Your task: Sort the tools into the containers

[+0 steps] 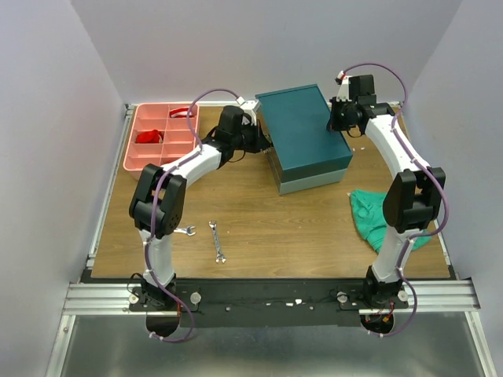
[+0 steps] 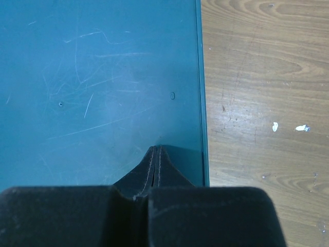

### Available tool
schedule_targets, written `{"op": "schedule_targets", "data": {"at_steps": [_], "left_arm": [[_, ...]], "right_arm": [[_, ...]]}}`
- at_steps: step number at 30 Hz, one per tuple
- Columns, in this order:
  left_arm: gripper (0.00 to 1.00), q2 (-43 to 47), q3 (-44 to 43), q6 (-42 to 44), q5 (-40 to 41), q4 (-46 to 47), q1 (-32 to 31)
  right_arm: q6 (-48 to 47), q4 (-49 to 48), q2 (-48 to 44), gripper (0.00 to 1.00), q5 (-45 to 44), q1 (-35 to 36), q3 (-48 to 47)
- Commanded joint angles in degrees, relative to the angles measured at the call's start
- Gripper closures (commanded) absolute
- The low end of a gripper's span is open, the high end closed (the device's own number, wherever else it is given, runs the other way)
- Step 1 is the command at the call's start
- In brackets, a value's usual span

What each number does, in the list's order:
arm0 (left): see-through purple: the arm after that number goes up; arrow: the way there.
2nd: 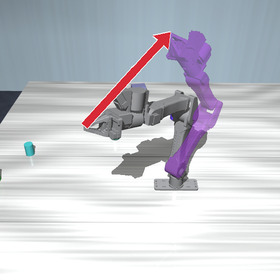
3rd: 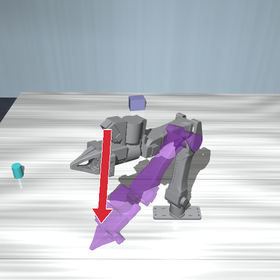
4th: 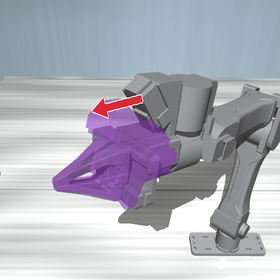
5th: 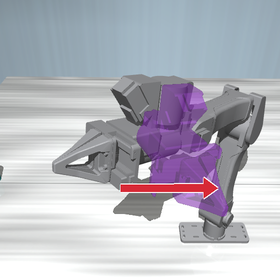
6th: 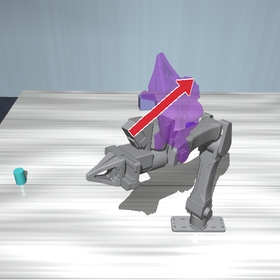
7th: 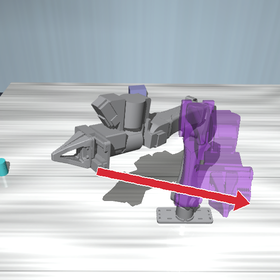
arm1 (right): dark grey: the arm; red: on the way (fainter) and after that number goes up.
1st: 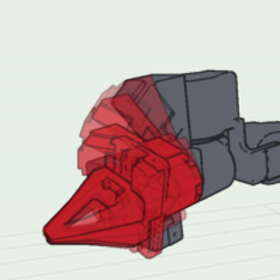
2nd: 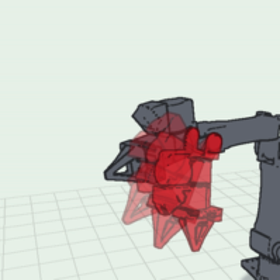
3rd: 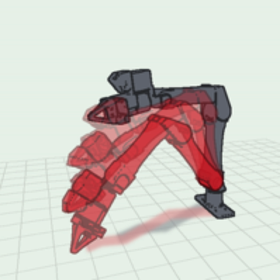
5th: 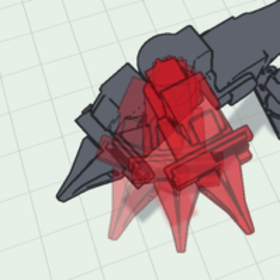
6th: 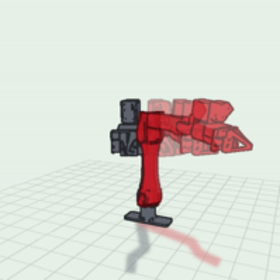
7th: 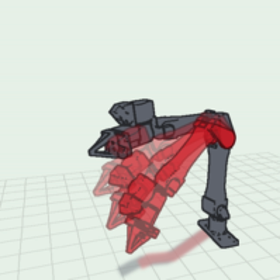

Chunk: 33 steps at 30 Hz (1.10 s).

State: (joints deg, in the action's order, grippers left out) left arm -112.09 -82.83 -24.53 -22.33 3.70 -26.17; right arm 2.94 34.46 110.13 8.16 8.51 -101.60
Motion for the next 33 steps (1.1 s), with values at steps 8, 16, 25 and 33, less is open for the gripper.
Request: {"op": "schedule_targets", "data": {"at_steps": [8,16,25,33], "left_arm": [[0.3,5.4,0.3,-1.04,7.03,-12.4,1.56],[0.33,-3.03,-5.94,-6.4,14.85,-15.4,1.83],[0.34,-7.79,-8.05,-9.13,15.29,-14.52,1.92],[0.34,-10.6,-8.67,-10.53,13.72,-13.9,1.92]], "right_arm": [[-0.39,3.6,0.53,0.99,-0.34,0.01,1.85],[-0.3,3.51,0.62,0.99,-0.78,-0.07,1.58],[-0.39,3.34,0.0,1.0,-0.87,-0.08,3.16],[-0.22,3.34,0.7,0.99,-0.78,-0.08,3.08]]}}
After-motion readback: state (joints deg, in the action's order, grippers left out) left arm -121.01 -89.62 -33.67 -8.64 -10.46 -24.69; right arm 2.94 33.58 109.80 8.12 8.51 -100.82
